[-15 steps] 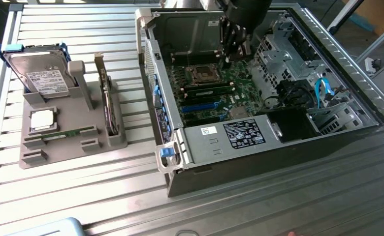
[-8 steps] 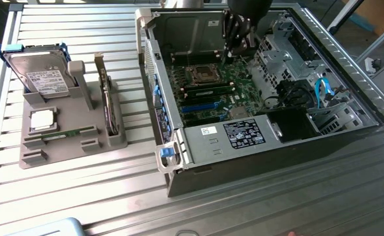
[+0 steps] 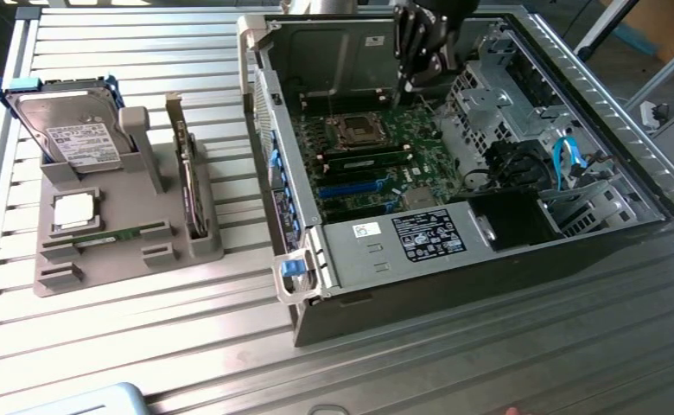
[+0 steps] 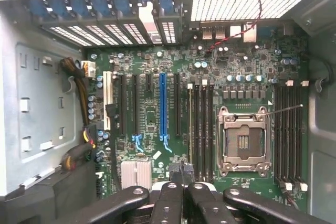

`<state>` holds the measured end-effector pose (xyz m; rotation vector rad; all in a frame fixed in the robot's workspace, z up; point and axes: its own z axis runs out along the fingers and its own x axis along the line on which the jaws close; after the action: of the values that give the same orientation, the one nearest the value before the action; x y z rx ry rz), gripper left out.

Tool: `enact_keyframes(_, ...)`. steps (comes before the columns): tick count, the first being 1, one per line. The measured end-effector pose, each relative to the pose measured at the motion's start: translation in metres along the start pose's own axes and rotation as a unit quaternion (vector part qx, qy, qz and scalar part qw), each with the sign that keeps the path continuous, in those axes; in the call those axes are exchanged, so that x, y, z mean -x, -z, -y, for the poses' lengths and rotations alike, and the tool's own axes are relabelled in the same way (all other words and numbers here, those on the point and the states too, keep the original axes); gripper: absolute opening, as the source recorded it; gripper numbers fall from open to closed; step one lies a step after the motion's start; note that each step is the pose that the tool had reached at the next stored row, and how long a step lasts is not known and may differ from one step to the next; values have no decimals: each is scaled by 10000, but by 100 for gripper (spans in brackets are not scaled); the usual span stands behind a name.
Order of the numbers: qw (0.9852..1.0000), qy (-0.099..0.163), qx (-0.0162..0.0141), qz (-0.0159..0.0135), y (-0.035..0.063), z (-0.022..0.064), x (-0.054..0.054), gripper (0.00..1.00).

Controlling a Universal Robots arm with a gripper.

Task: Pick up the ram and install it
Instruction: 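Press down the ram until it locks into place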

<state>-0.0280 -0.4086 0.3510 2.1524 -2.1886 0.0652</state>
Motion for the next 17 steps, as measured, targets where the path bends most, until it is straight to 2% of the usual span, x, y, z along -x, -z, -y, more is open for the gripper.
enact_keyframes(2, 10000, -1, 5, -41, 30, 0, 0, 10)
enact_keyframes(4, 9999, -9, 15, -117, 81, 0, 1, 10)
enact_keyframes(6, 9999, -13, 20, -163, 118, -1, 2, 10)
enact_keyframes(7, 9998, -17, 24, -200, 151, -1, 2, 10)
enact_keyframes(10, 9997, -18, 28, -259, 190, -2, 2, 10)
enact_keyframes(11, 9996, -18, 28, -270, 193, -2, 1, 10)
enact_keyframes(13, 9996, -18, 28, -271, 193, -2, 1, 10)
enact_keyframes(14, 9997, -18, 29, -254, 194, -3, 0, 10)
enact_keyframes(15, 9998, -17, 30, -196, 194, -3, -1, 10)
enact_keyframes(16, 9999, -15, 31, -117, 195, -2, -3, 10)
enact_keyframes(17, 10000, -12, 33, -6, 198, -3, -4, 10)
